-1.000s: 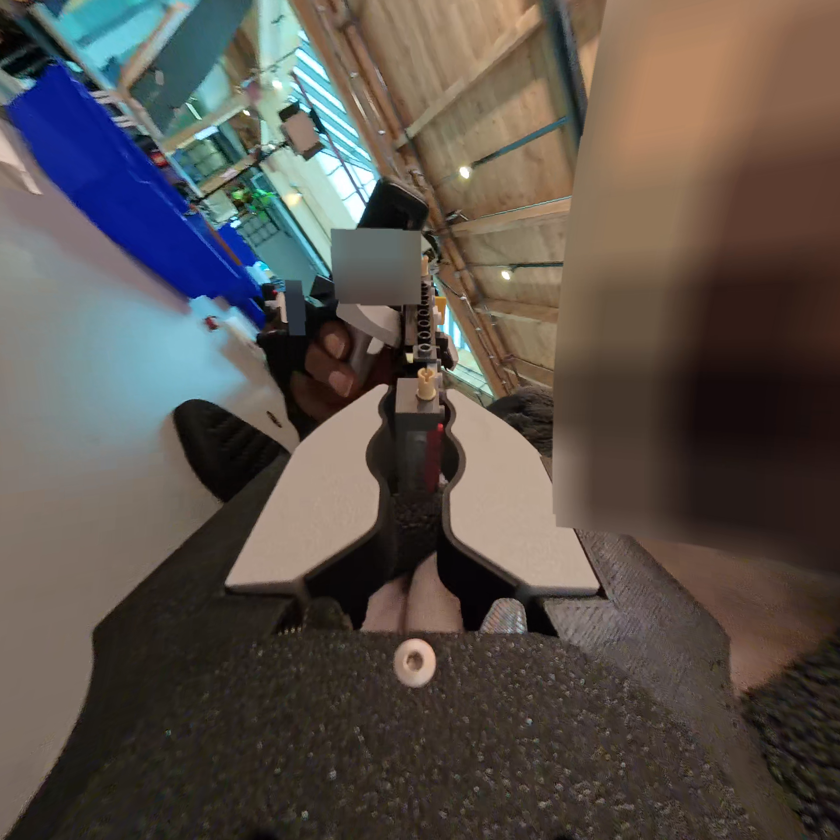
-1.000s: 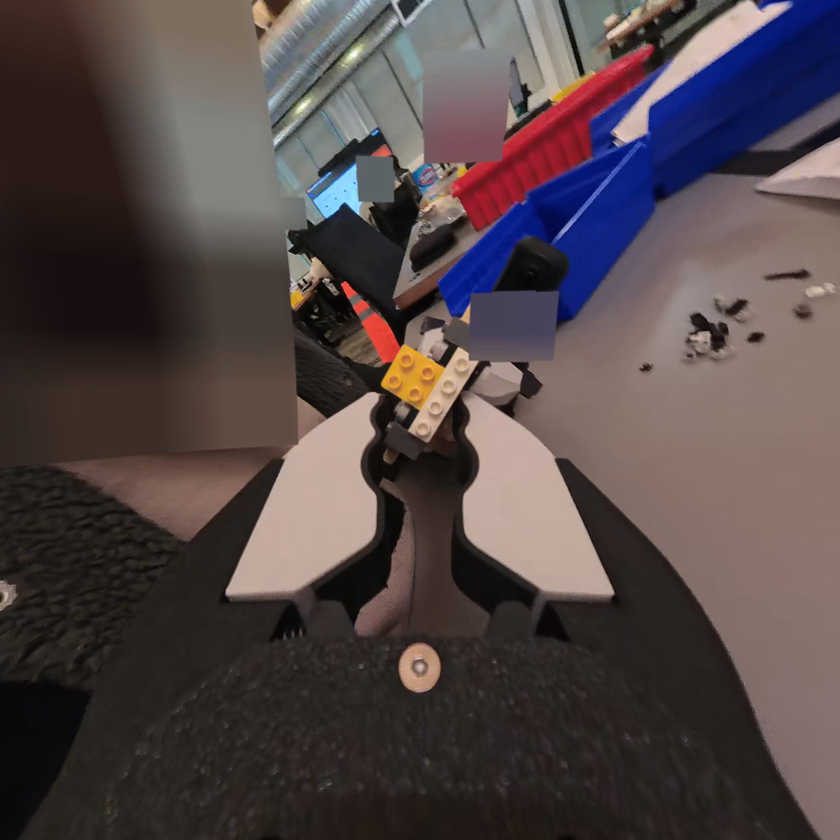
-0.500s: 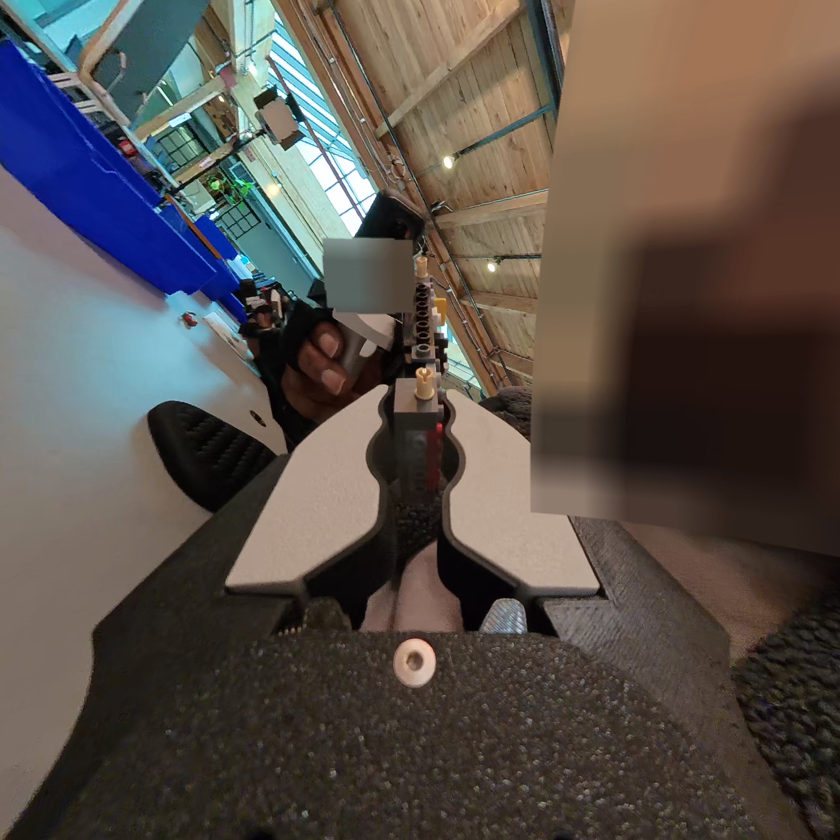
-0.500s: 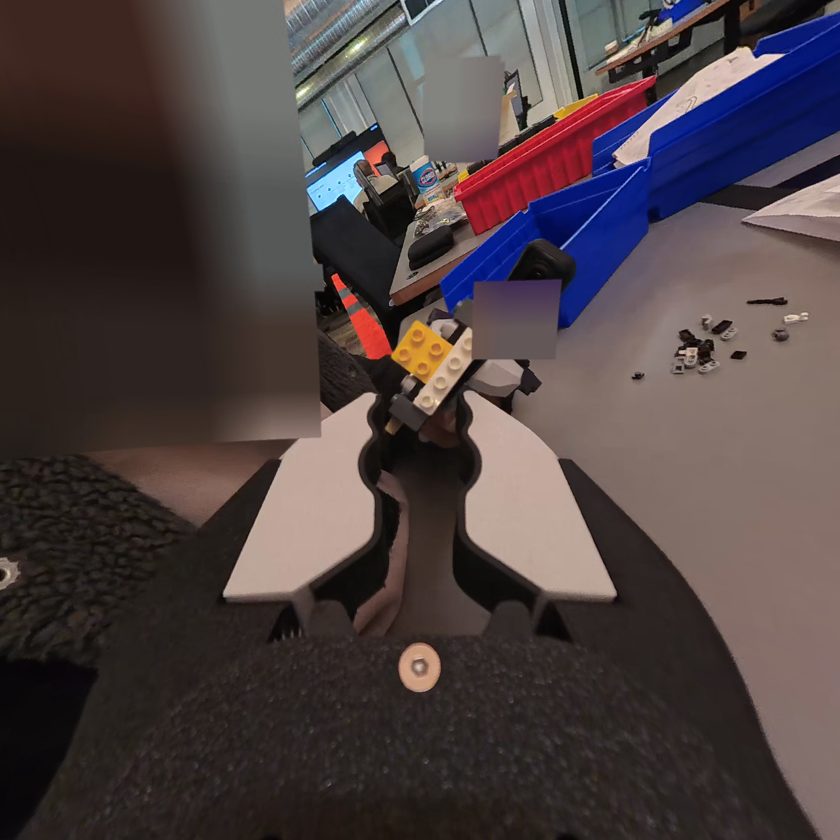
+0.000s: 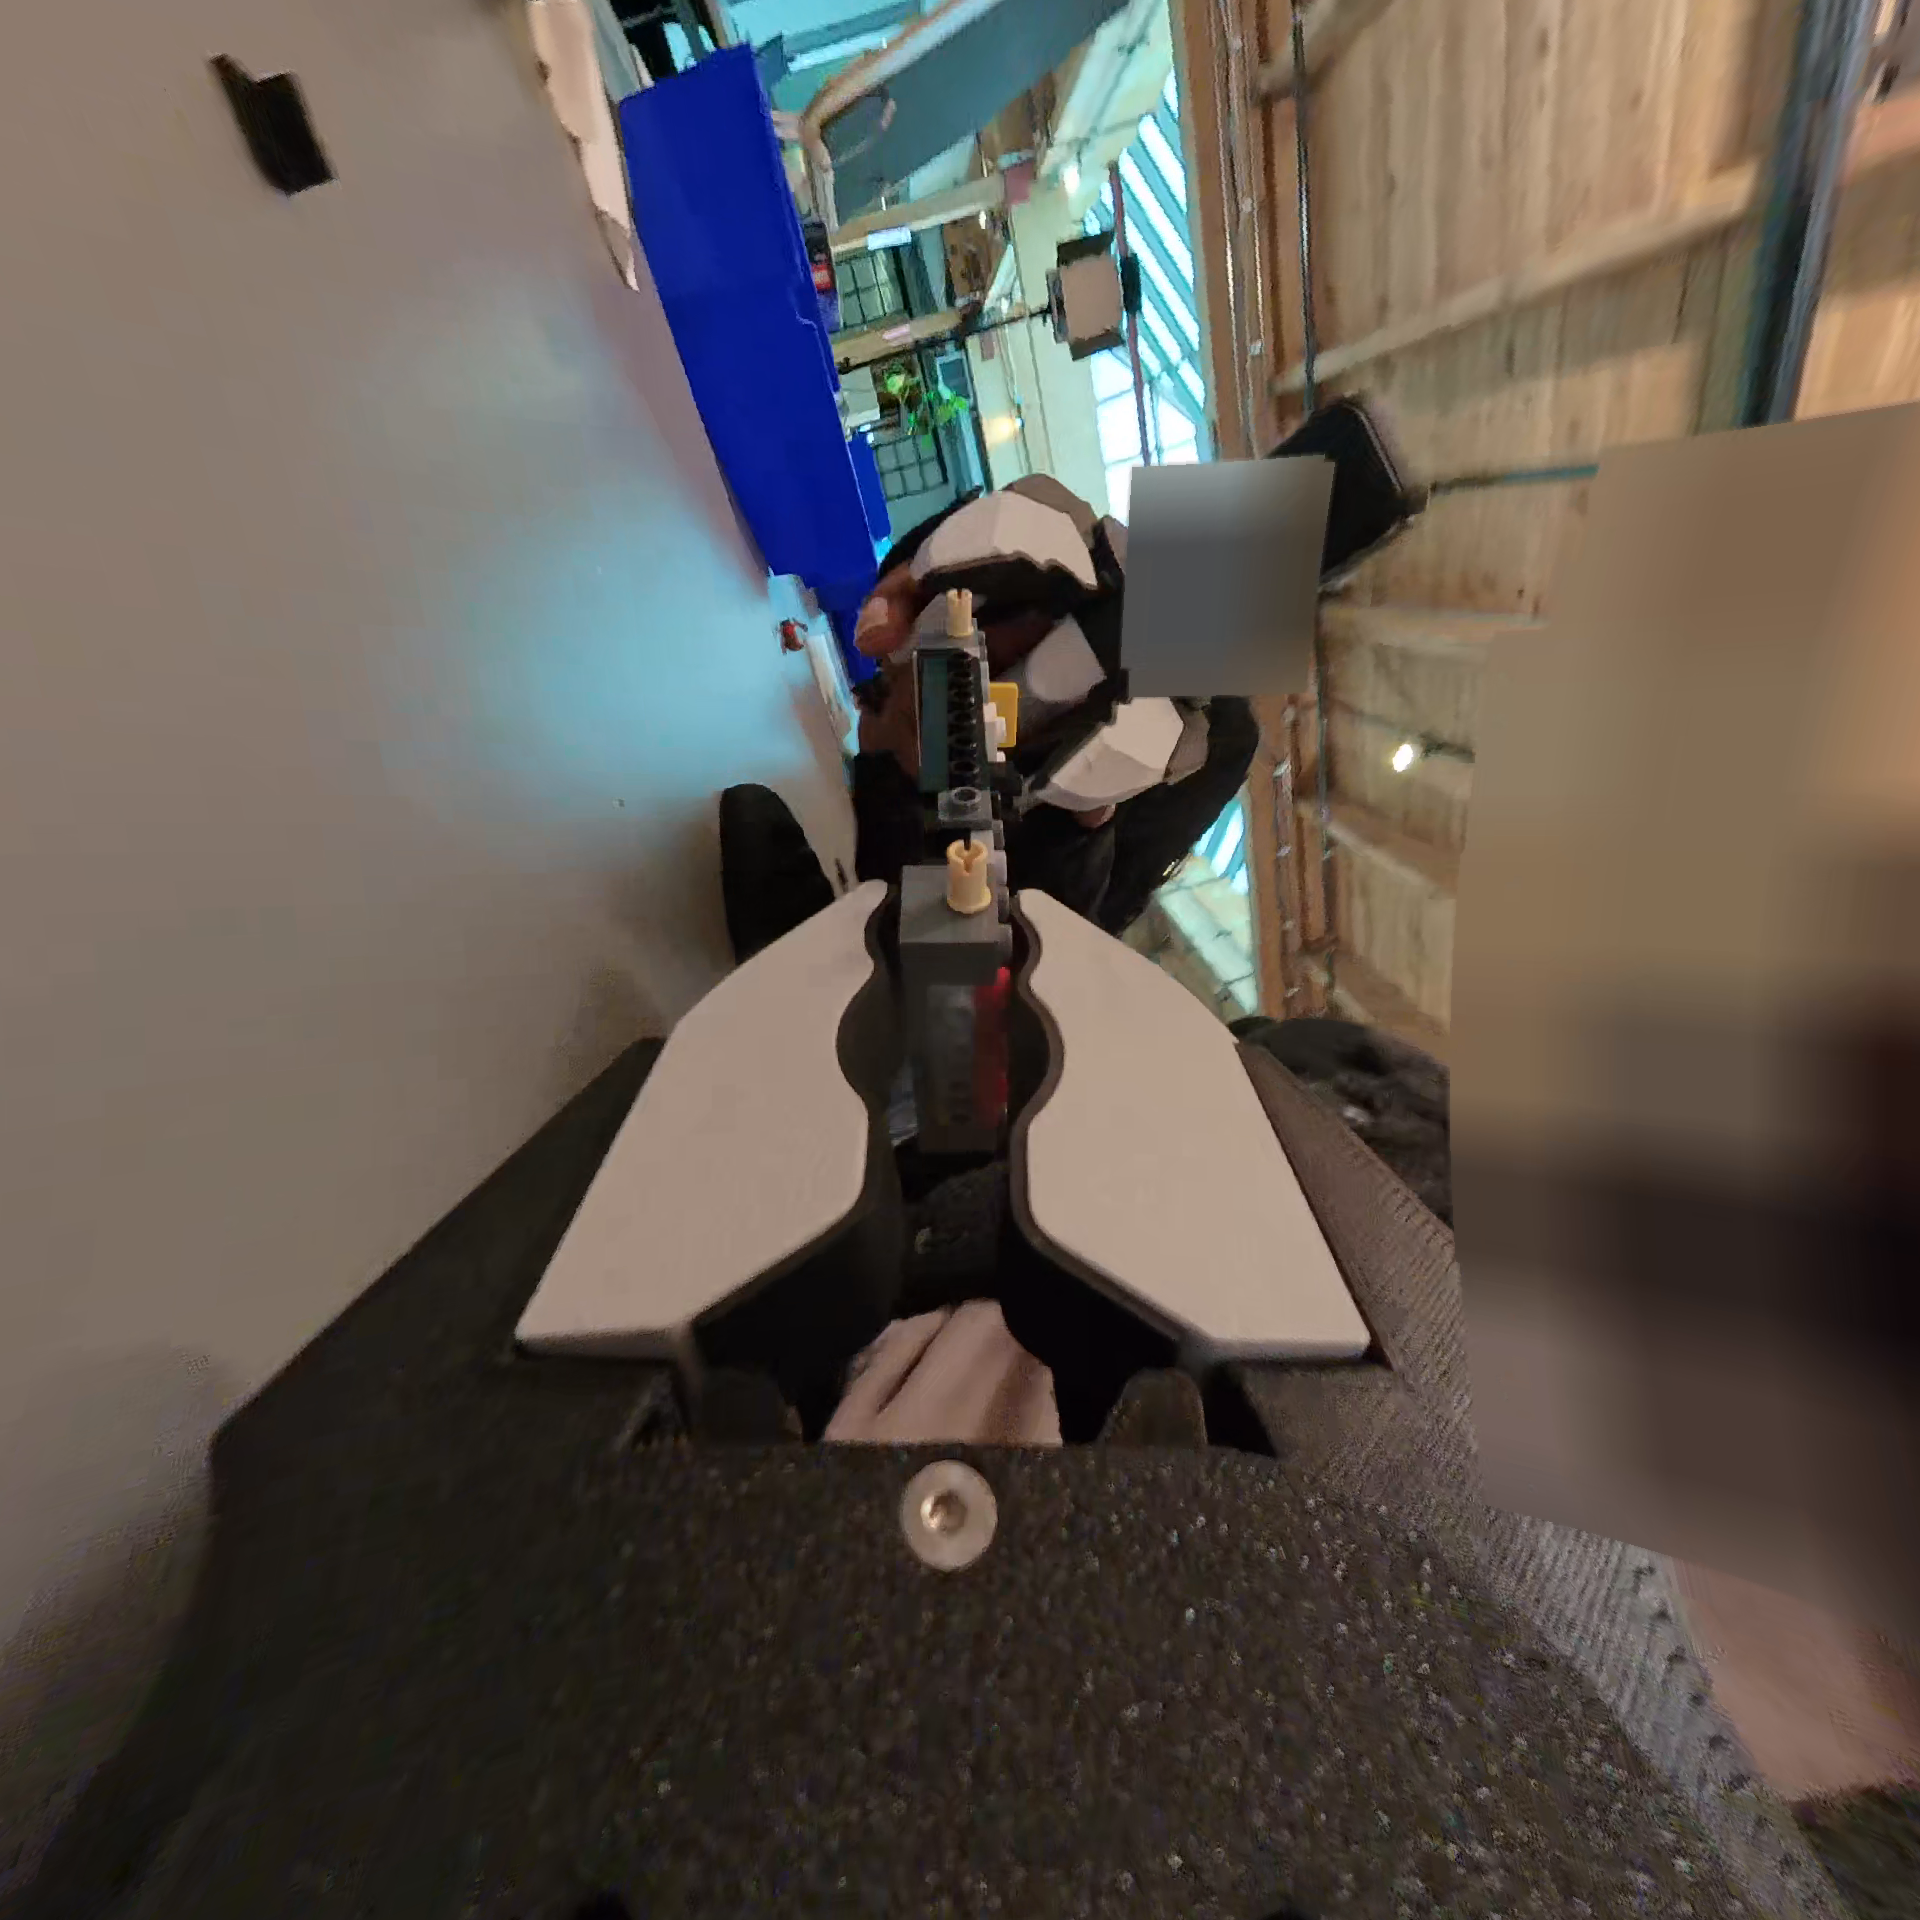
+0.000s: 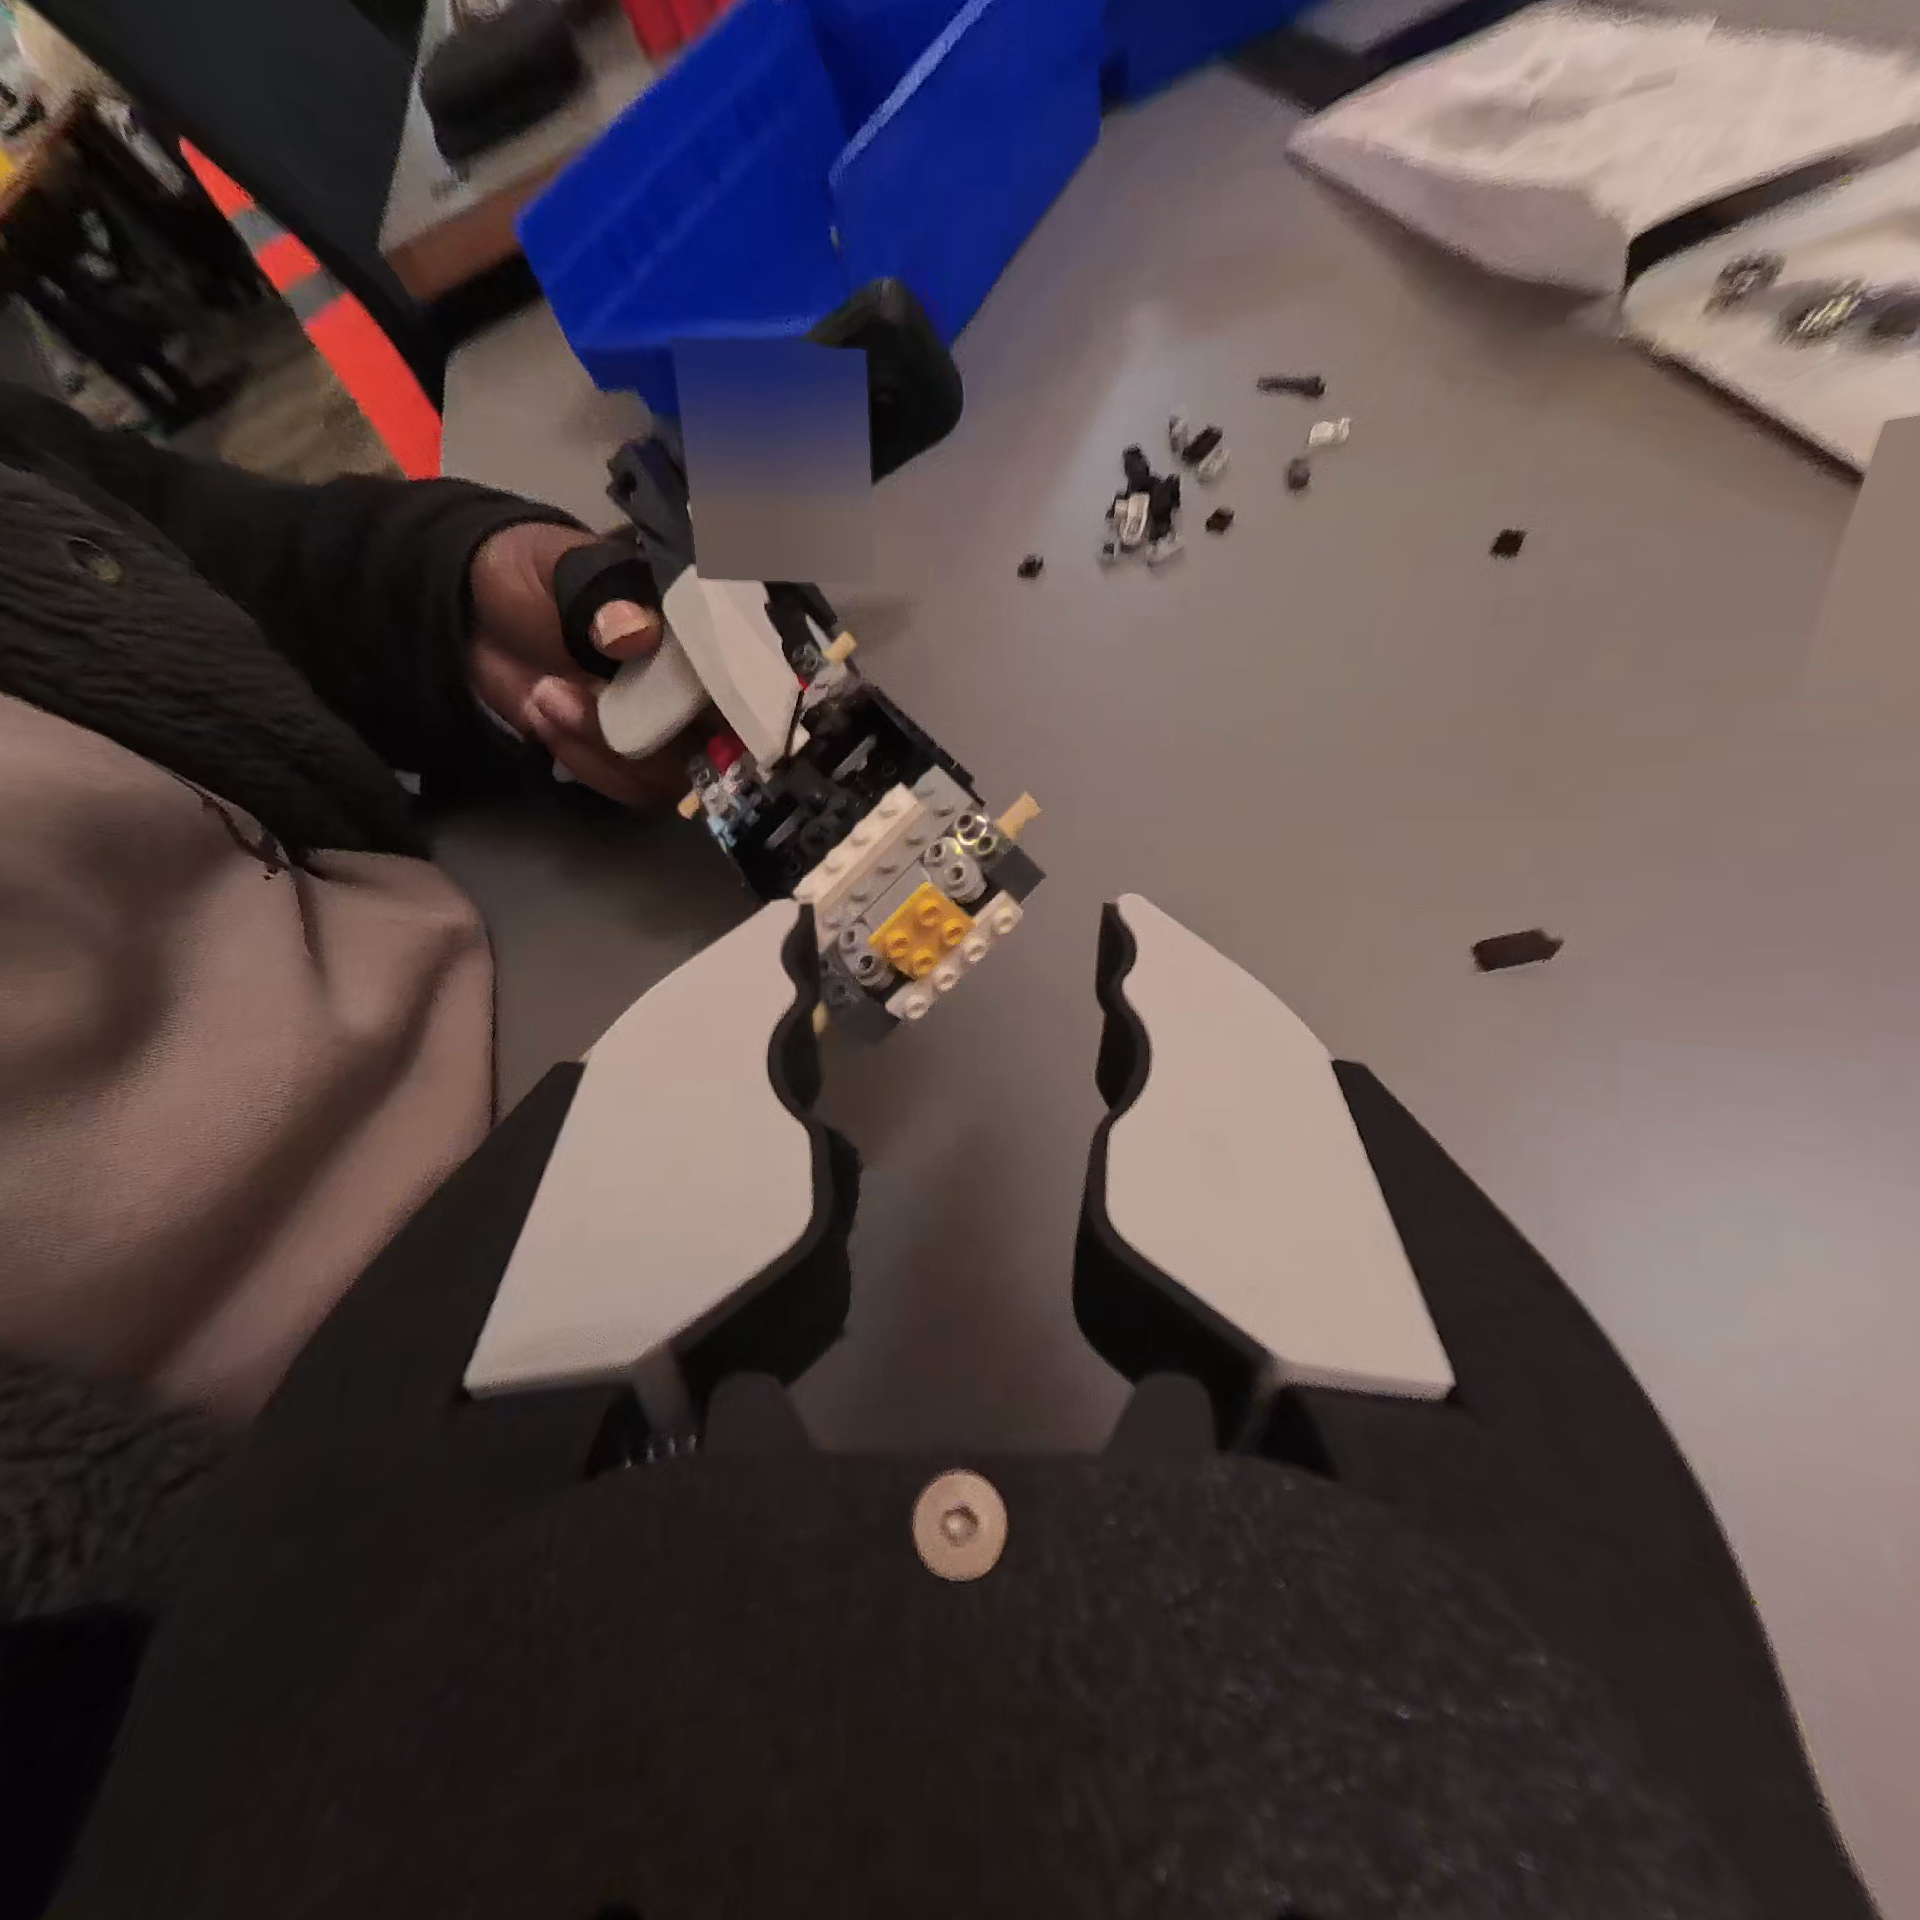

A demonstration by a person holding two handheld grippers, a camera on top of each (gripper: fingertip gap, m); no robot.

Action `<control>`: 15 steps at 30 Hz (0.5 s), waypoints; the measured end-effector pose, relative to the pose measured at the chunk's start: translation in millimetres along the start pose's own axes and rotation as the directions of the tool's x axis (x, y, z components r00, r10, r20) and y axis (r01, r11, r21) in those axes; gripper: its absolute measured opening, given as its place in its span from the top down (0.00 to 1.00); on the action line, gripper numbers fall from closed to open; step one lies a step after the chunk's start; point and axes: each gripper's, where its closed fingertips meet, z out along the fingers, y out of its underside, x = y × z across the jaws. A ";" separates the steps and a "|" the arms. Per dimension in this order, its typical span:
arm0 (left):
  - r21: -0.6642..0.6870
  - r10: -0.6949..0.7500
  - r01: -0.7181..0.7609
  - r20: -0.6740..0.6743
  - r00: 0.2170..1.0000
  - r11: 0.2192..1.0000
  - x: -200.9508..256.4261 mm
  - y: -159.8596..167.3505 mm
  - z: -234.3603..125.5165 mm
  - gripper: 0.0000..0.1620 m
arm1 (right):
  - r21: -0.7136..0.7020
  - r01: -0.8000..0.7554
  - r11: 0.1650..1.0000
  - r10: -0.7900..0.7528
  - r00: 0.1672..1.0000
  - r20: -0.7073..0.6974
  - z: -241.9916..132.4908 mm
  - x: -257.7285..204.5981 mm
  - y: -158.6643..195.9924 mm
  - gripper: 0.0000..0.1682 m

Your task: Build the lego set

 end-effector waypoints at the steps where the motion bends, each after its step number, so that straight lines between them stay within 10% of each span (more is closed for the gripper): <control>1: 0.019 -0.054 0.054 -0.011 0.998 0.998 -1.9 -3.2 0.6 0.90 | -0.038 -0.001 0.999 0.002 1.000 0.012 2.6 3.0 1.2 0.69; 15: 0.126 -0.158 0.165 -0.065 0.985 0.978 -3.6 -18.2 1.8 0.89 | -0.161 -0.282 0.946 0.317 0.911 0.264 26.5 11.3 -2.5 0.75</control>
